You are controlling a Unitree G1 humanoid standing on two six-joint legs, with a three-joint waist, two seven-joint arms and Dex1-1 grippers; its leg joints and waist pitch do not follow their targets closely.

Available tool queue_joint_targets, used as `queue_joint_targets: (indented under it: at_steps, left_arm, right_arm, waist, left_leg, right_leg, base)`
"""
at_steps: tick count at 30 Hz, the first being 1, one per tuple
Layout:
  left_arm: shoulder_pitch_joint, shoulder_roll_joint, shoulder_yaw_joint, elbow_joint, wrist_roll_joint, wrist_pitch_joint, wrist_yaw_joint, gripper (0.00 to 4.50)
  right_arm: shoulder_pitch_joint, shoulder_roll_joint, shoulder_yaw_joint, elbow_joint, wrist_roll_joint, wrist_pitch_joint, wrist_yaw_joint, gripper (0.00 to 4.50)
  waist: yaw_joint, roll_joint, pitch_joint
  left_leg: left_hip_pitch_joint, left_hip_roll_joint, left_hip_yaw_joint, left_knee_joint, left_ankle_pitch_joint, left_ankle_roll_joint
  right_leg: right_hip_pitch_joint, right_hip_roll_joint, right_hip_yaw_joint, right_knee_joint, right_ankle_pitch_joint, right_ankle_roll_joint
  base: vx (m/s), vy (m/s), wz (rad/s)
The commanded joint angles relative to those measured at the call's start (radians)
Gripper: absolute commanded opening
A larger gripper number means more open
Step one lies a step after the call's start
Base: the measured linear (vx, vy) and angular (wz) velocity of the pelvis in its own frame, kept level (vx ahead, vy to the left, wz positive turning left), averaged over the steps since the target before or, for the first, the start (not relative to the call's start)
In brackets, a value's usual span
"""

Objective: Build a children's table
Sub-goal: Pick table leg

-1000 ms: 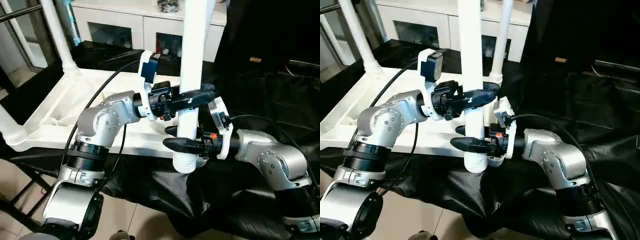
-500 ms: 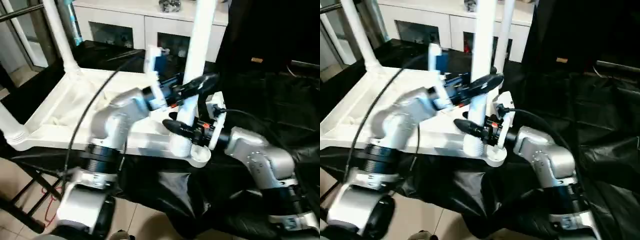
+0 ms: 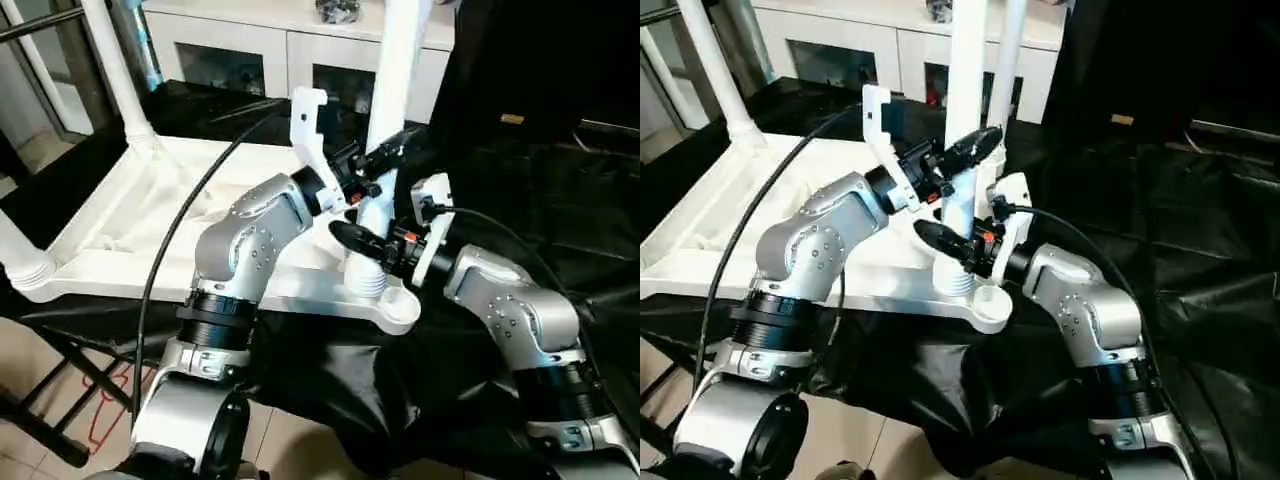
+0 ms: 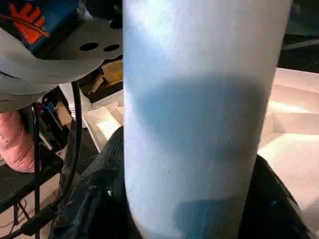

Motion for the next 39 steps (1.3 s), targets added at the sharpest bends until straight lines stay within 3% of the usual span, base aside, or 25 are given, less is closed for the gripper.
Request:
queue_joint_targets:
  at_steps: [1, 6, 13, 39]
  left_arm:
    - [-0.023, -0.004, 0.018, 0.012, -0.006, 0.022, 0.040, 1.85]
    - [-0.027, 0.002, 0.010, 0.013, 0.000, 0.020, 0.025, 1.84]
    - [-0.033, 0.024, -0.025, 0.012, 0.026, 0.001, -0.014, 1.84]
    - [-0.029, 0.034, -0.070, -0.018, 0.025, 0.005, -0.089, 1.84]
  right_arm:
    - [-0.027, -0.019, -0.027, 0.004, 0.002, 0.018, -0.002, 2.59]
    - [-0.040, -0.046, -0.035, 0.004, 0.007, 0.054, 0.003, 3.01]
    - [-0.064, -0.130, 0.002, -0.001, 0.009, 0.153, 0.062, 3.12]
    - [-0.080, -0.164, 0.041, 0.015, -0.008, 0.211, 0.106, 3.12]
  waist:
    - [0.000, -0.015, -0.077]
    - [0.001, -0.017, -0.078]
    - [0.003, -0.021, -0.077]
    - [0.004, -0.023, -0.078]
  left_leg:
    - [0.013, 0.028, -0.004, -0.060, -0.131, 0.037]
    - [0.012, 0.027, -0.004, -0.060, -0.120, 0.040]
    - [0.011, 0.027, -0.004, -0.059, -0.114, 0.046]
    - [0.011, 0.028, -0.004, -0.057, -0.107, 0.044]
  right_leg:
    - [0.060, -0.072, 0.045, -0.076, -0.215, -0.166]
    - [0.061, -0.073, 0.045, -0.077, -0.219, -0.156]
    - [0.063, -0.073, 0.045, -0.076, -0.222, -0.155]
    - [0.063, -0.074, 0.045, -0.073, -0.210, -0.168]
  base:
    - [0.000, 0.000, 0.00]
    - [0.000, 0.000, 0.00]
    - [0.000, 0.000, 0.00]
    - [0.000, 0.000, 0.00]
